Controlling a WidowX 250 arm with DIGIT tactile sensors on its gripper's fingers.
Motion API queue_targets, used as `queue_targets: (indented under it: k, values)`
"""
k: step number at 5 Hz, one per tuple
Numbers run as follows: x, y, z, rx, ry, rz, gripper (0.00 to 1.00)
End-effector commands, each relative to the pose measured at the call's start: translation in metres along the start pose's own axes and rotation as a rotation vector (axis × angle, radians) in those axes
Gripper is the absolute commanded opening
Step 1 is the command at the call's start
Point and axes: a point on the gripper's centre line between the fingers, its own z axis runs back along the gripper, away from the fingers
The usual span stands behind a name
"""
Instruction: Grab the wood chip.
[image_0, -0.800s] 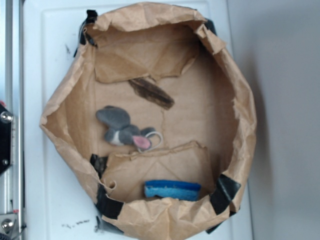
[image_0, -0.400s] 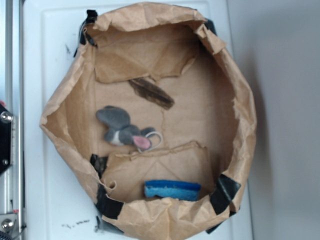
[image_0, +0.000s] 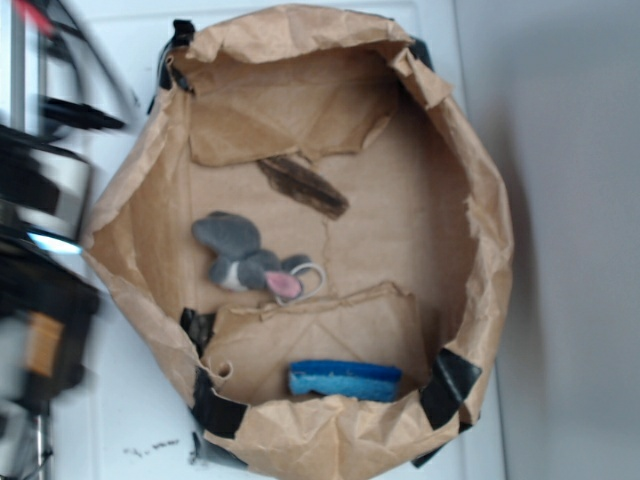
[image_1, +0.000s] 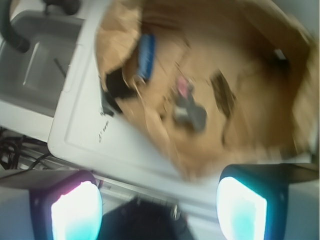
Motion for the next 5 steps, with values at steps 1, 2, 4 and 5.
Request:
queue_targets:
  k: [1, 2, 4, 5]
  values:
    - [0.046, 0.048, -0.037, 0.043, -0.116, -0.175, 1.0]
    - [0.071, 0.078, -0.063, 0.204, -0.132, -0.188, 1.0]
    - [0.071, 0.078, -0.063, 0.204, -0.132, -0.188, 1.0]
    - [0.071, 0.078, -0.063, 0.204, -0.132, -0.188, 1.0]
